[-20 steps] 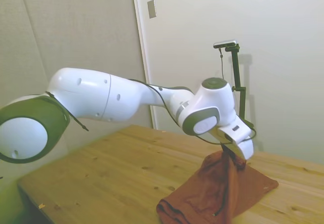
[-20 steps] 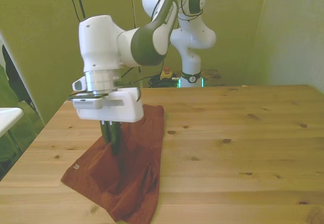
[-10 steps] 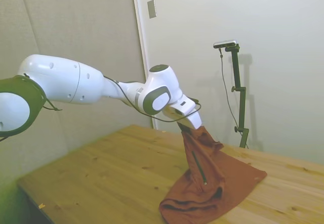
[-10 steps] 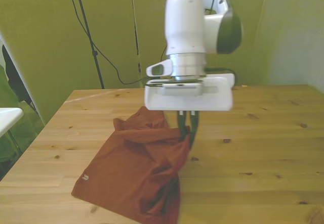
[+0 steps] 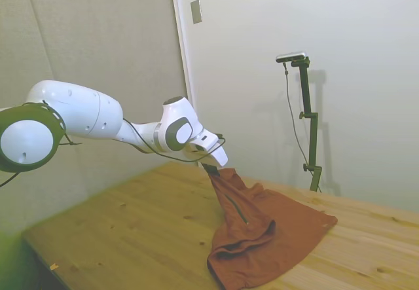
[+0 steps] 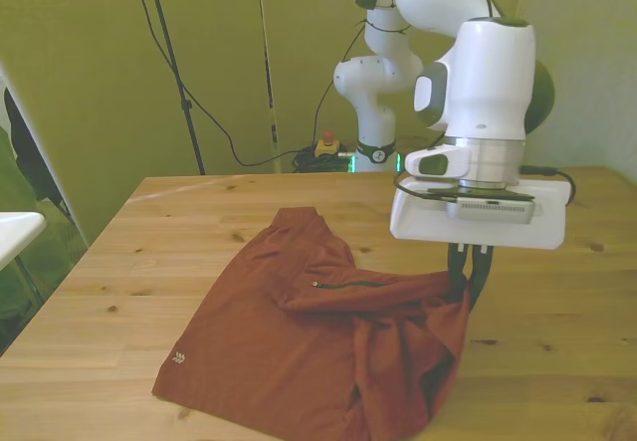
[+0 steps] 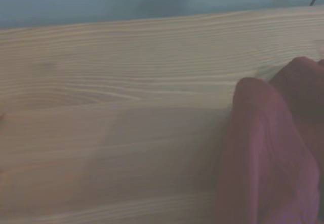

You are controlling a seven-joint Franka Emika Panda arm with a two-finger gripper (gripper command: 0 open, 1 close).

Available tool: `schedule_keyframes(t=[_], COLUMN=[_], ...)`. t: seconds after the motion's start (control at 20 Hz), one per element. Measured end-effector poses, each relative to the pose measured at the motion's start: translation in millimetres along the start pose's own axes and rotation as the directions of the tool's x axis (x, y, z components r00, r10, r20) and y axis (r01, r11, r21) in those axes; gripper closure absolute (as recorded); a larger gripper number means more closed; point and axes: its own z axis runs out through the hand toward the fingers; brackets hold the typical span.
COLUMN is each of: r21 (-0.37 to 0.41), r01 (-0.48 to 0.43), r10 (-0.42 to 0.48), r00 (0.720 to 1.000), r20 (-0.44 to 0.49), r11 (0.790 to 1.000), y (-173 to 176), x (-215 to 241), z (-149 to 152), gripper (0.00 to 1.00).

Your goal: Unfold the shorts

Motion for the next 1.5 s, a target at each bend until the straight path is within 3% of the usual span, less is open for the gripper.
schedule_keyframes(t=[0.45,0.7,0.9,1.25,1.5], r21=[-0.044,-0.046,-0.061,-0.108,-0.108], r01=[0.021,0.026,0.01,0.08,0.167], r10=[-0.02,-0.025,-0.008,-0.078,-0.16], r00=[1.0,0.999,1.0,0.997,0.984], r20=[0.02,0.022,0.02,0.024,0.076], r11=[0.999,0.999,0.998,0.991,0.98], y=[-17.3,-27.3,-18.2,63.3,137.3], x=[-18.5,-18.4,4.5,78.5,125.2], z=[29.2,11.4,-25.2,-79.7,-85.0], gripper=[0.0,0.0,0.0,0.0,0.0])
